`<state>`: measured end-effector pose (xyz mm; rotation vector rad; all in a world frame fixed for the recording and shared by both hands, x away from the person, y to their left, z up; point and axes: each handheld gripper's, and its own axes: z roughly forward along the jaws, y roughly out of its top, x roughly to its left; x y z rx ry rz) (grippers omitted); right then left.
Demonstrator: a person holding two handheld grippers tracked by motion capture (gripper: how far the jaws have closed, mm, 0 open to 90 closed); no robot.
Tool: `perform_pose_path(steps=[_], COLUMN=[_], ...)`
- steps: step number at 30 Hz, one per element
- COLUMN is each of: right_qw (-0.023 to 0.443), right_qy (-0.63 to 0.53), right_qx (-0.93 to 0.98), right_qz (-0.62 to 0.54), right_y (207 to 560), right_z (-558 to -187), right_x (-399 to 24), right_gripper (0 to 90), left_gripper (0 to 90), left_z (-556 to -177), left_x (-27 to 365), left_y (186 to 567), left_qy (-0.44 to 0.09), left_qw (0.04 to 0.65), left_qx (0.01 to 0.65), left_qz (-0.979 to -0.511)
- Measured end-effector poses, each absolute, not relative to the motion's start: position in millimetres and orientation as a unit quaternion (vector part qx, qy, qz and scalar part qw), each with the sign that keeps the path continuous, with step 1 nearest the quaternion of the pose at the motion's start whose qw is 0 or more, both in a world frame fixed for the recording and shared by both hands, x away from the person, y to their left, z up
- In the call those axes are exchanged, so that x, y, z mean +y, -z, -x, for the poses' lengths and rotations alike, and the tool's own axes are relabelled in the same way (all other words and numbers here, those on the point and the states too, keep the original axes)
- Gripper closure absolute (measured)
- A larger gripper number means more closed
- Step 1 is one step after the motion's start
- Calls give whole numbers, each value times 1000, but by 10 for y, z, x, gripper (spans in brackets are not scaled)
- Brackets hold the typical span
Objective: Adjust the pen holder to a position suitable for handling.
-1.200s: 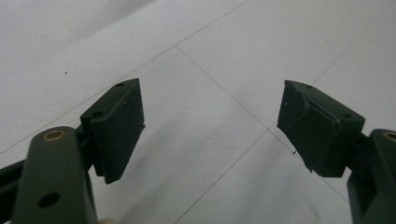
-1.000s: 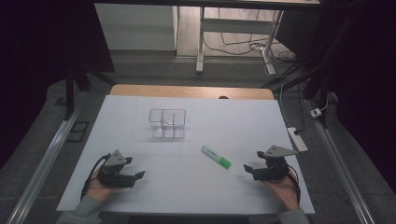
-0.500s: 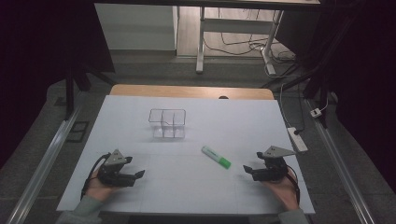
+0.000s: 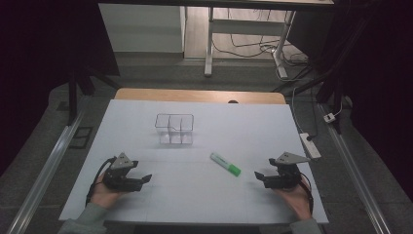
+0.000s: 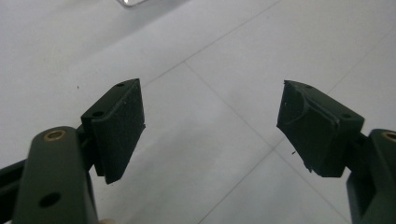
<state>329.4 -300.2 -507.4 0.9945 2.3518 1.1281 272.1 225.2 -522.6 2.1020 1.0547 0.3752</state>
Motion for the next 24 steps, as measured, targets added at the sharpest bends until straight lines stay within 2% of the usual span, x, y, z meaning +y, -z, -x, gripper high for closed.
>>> perform_pose_path(steps=[24], right_qw=[168], right_qy=[-408], right_qx=[827], right_qz=[-349], right_y=[5088], right_z=[-3289], right_x=[-2999], right_gripper=[188], left_gripper=[238], left_z=[-3171], left_x=[2211], left_y=[5054], left_qy=[-148], left_qw=[353], left_qx=[424], left_qz=[-821])
